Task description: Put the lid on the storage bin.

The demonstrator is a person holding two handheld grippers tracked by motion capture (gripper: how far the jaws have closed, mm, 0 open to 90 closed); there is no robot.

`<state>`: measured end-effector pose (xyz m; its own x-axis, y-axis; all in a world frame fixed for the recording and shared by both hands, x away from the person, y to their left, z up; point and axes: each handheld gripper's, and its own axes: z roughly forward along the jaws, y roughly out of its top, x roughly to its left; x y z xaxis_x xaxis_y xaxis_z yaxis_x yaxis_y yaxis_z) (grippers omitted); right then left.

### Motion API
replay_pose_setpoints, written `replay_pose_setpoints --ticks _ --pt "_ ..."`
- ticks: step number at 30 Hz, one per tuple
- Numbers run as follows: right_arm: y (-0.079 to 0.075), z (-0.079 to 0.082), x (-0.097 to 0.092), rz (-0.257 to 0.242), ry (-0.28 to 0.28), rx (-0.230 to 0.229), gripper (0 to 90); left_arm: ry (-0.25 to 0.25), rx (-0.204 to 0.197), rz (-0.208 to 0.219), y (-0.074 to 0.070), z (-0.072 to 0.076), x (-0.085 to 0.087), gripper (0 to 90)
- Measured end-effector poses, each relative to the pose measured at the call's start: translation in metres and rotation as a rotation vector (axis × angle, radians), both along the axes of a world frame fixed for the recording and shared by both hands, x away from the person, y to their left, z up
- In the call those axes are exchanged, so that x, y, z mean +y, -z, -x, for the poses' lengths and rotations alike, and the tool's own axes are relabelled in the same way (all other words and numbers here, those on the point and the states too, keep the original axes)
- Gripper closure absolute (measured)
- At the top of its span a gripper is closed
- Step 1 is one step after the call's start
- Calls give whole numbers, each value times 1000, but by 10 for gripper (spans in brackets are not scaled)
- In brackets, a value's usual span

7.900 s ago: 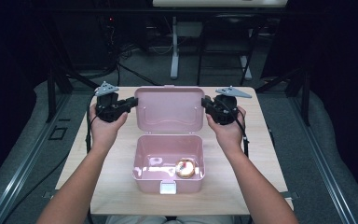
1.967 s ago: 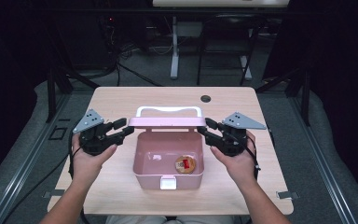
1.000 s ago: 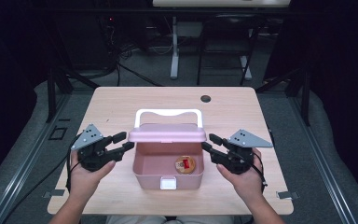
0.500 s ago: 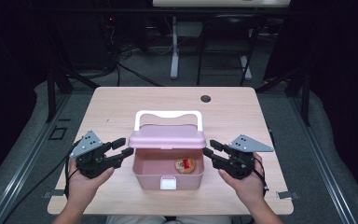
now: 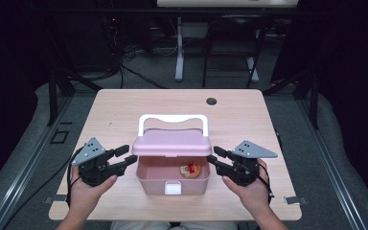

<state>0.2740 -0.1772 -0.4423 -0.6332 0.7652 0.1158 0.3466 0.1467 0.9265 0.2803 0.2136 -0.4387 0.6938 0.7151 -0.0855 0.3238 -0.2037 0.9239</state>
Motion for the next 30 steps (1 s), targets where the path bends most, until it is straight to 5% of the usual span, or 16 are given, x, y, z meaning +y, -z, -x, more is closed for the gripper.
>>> replay_pose_setpoints --ticks 30 --pt "16 9 -13 23 -9 15 606 0 31 -11 20 8 0 537"
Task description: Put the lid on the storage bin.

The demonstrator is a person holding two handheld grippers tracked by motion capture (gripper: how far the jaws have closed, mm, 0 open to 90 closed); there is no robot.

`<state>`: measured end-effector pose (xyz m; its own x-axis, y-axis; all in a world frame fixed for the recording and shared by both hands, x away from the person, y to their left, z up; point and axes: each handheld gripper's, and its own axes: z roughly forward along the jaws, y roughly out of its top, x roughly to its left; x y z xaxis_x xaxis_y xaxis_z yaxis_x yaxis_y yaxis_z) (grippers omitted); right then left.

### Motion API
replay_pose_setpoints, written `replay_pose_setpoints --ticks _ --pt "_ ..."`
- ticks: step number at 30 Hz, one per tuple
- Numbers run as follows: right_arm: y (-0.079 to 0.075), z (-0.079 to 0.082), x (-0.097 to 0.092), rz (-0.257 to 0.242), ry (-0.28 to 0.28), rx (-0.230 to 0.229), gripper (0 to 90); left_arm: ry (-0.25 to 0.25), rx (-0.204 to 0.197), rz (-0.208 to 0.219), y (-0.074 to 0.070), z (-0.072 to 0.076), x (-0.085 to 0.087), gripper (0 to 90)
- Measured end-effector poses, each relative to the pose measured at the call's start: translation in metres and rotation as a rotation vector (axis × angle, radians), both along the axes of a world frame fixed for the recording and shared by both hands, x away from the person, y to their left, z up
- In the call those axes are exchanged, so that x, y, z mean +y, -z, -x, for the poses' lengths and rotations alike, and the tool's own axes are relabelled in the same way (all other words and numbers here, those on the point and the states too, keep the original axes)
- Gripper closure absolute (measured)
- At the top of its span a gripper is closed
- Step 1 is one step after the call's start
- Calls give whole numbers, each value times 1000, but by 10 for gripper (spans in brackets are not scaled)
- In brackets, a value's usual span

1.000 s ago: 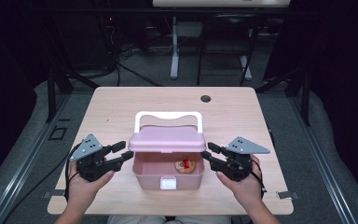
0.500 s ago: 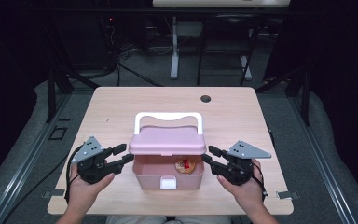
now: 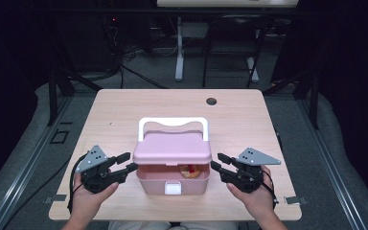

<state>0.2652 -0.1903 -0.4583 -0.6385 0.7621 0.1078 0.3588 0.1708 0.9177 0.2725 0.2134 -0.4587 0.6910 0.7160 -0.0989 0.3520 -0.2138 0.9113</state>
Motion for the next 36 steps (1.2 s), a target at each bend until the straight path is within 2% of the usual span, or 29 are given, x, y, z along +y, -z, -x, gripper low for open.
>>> replay_pose_setpoints --ticks 4,10,13,20,36 --pt "3 -2 -3 10 10 9 606 1 2 -5 3 1 1 538" --pt "8 -8 -12 -7 46 29 607 2 13 -11 6 2 2 541" --pt "7 -8 -13 -16 54 23 606 3 12 -9 7 2 2 541" --pt "8 -9 -12 -22 58 21 605 0 31 -26 14 7 5 542" --pt "10 -10 -11 -27 58 24 599 -6 49 -33 20 10 9 545"
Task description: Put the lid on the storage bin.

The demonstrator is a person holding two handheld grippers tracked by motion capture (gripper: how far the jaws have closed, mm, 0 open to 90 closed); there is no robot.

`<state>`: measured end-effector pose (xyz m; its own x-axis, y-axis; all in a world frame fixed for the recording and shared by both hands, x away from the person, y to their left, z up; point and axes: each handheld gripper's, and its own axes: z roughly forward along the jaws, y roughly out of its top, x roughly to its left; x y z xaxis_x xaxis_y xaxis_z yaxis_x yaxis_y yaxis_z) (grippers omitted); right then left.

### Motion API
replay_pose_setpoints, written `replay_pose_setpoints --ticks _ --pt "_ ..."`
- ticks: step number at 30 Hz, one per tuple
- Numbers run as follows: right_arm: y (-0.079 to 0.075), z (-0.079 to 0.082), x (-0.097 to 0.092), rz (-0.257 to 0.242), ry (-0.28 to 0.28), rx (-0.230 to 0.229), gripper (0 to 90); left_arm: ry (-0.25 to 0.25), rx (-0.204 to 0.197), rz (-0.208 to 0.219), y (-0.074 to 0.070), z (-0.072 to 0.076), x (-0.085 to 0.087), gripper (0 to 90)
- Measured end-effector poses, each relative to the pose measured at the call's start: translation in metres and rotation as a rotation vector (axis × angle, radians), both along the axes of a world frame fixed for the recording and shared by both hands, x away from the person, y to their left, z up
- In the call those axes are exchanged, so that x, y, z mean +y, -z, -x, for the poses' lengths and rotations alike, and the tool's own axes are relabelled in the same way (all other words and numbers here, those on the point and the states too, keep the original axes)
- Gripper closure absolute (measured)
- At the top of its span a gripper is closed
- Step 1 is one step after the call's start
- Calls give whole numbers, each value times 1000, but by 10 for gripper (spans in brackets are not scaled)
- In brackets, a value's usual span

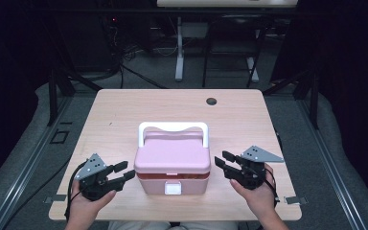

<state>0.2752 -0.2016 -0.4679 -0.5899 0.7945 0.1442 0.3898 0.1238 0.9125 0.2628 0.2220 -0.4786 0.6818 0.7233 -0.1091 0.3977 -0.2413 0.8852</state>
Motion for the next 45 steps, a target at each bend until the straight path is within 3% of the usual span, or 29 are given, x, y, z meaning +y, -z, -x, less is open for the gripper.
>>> replay_pose_setpoints --ticks 17,23,33,45 --pt "3 0 1 -4 -3 7 597 -10 32 -34 8 -3 2 585" --pt "3 0 2 2 -5 6 598 -11 25 -17 7 -4 3 640" --pt "4 -1 2 3 -2 5 598 -28 18 -9 4 -6 7 653" --pt "4 -3 1 -5 5 6 592 -51 10 -3 -5 -19 8 621"
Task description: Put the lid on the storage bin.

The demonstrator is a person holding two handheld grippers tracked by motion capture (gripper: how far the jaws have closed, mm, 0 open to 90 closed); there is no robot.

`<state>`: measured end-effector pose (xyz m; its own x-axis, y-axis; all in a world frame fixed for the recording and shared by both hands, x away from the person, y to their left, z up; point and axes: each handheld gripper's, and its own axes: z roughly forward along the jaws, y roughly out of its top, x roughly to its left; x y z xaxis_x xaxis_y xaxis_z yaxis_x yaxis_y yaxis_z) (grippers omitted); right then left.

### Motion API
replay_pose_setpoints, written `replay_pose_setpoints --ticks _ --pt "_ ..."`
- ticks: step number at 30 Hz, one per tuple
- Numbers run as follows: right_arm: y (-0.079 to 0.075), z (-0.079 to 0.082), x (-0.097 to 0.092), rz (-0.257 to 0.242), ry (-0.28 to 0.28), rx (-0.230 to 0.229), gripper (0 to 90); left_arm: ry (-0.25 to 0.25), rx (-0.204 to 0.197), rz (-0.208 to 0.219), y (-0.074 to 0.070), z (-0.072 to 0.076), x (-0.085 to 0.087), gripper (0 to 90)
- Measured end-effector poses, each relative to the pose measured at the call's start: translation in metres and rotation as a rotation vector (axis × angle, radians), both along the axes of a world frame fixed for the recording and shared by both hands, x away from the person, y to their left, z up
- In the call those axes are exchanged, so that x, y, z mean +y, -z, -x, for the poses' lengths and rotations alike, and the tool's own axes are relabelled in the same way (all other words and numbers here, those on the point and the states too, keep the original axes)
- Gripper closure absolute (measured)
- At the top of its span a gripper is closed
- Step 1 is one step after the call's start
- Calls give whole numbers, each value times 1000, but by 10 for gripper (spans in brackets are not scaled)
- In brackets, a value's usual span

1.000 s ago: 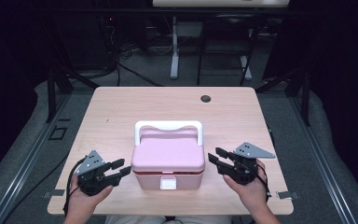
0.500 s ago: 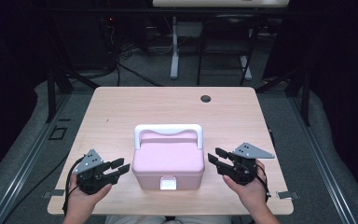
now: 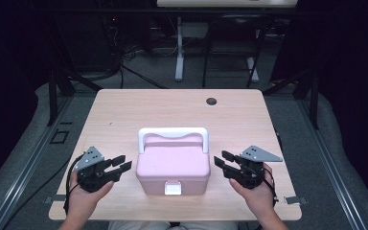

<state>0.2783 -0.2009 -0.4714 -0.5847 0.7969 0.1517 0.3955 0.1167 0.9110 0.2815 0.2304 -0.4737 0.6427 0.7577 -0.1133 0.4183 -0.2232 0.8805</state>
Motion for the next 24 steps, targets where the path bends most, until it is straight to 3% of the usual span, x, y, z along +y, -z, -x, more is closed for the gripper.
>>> replay_pose_setpoints --ticks 12,15,18,24 --pt "-2 -5 -7 -11 25 -14 526 -79 17 23 -4 -28 5 520" --pt "0 -6 -9 -9 35 -11 509 -104 18 8 -1 -35 7 498" --pt "3 -10 -12 -6 50 5 494 -124 45 14 7 -42 10 474" --pt "11 -15 -16 5 73 23 476 -131 60 16 16 -43 15 469"
